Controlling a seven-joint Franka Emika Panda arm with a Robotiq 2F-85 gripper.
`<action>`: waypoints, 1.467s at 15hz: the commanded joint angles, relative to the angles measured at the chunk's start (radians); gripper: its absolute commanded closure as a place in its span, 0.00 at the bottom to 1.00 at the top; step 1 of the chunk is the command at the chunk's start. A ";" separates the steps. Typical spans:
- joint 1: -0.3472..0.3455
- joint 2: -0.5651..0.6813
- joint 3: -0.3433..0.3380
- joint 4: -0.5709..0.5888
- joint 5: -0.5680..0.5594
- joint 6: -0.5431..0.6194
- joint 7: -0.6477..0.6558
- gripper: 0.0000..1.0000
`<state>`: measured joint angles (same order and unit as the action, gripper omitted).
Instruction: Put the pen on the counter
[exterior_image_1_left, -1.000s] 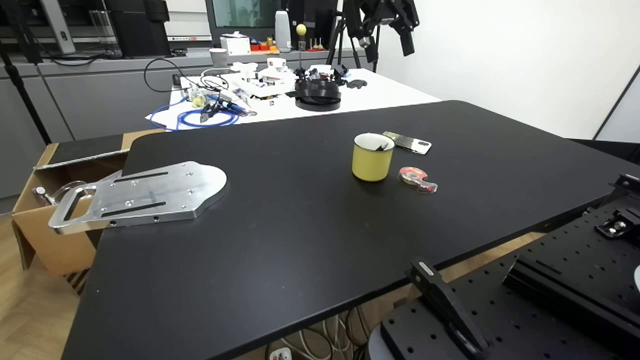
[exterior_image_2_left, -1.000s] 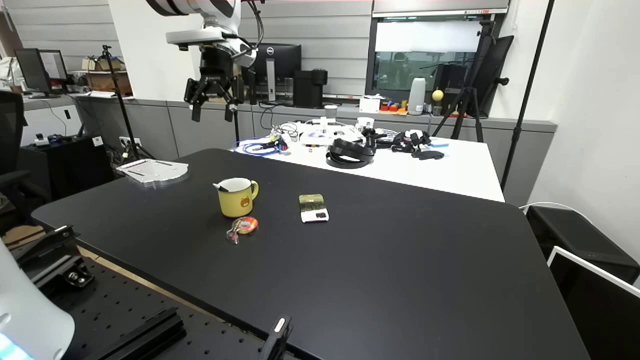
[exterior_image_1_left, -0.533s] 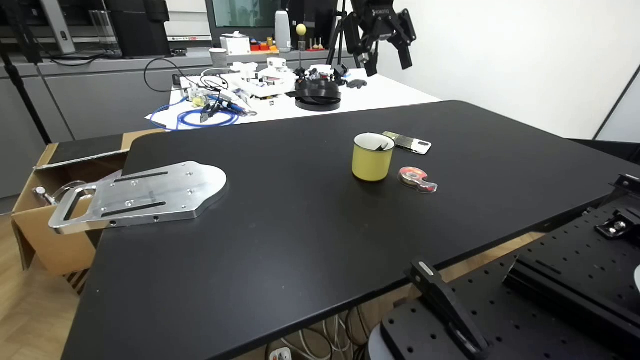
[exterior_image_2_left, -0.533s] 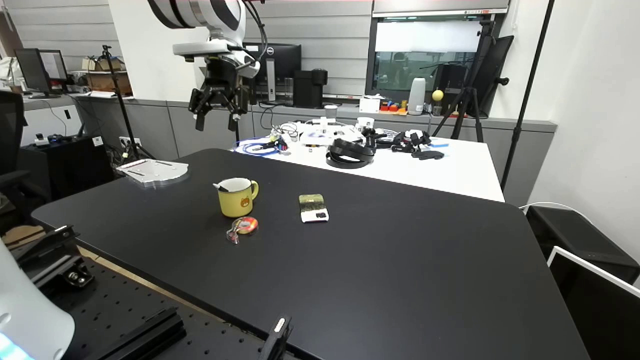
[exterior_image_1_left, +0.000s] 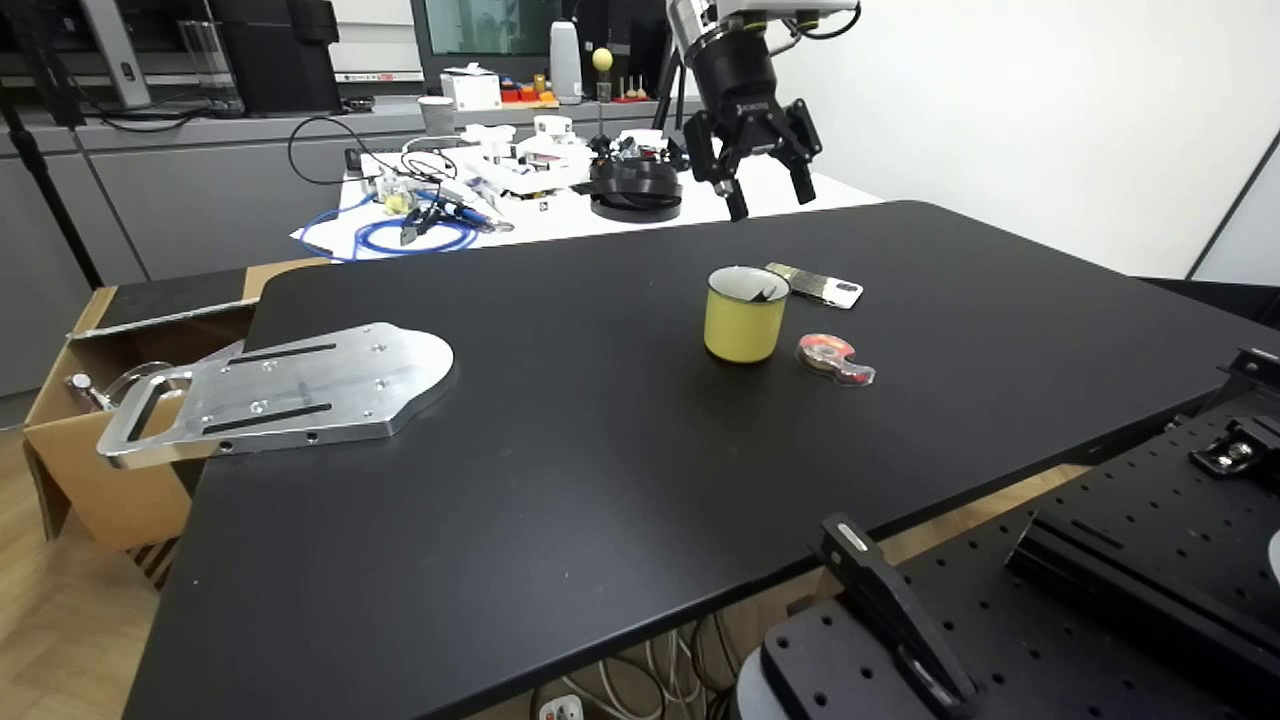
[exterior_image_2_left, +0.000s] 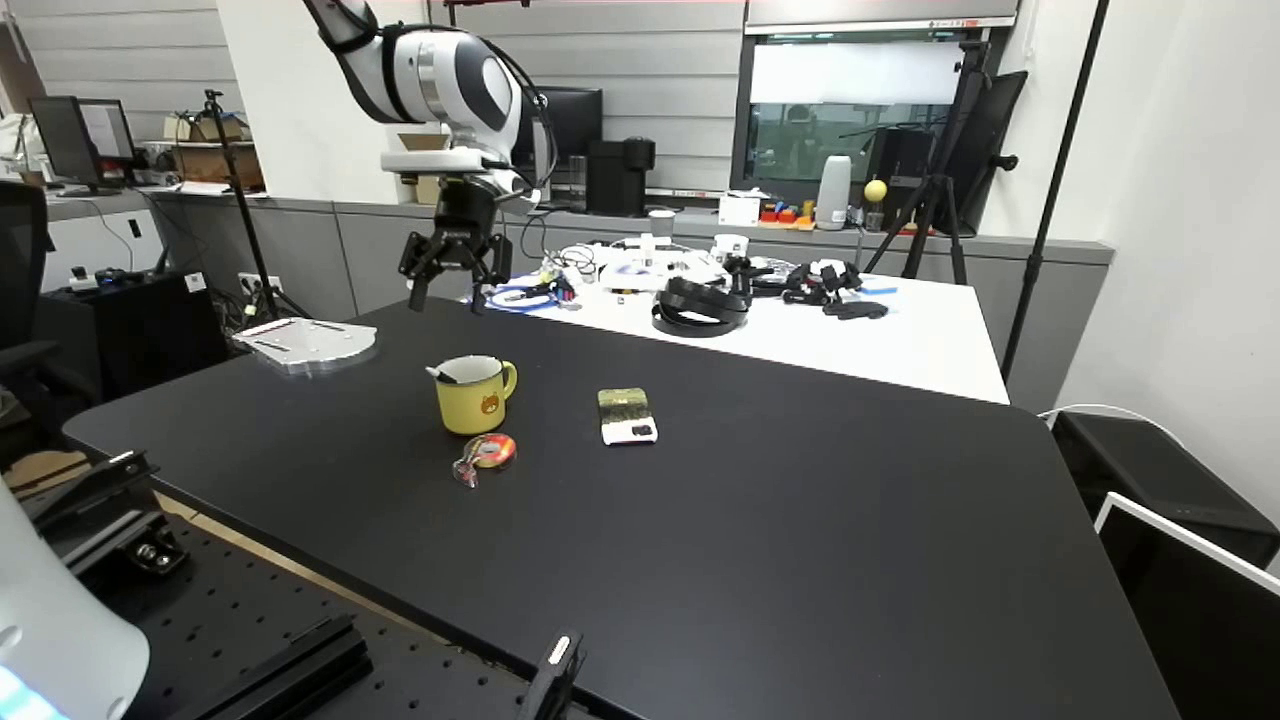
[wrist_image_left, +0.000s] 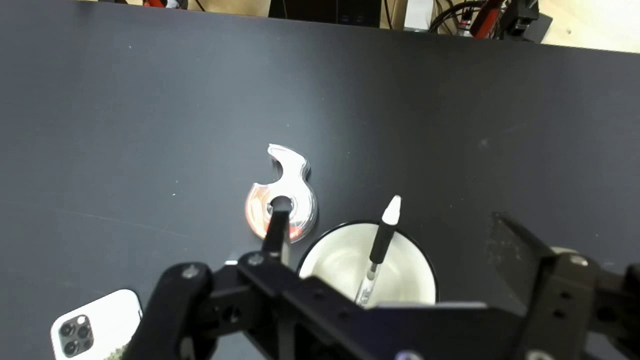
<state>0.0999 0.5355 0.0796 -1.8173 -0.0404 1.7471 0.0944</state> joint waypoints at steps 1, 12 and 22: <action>0.001 0.076 -0.007 0.079 0.028 -0.034 -0.009 0.00; -0.002 0.175 -0.006 0.133 0.073 -0.055 -0.010 0.00; -0.012 0.208 -0.010 0.128 0.091 -0.063 -0.012 0.00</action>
<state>0.0934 0.7255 0.0772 -1.7185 0.0293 1.7140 0.0909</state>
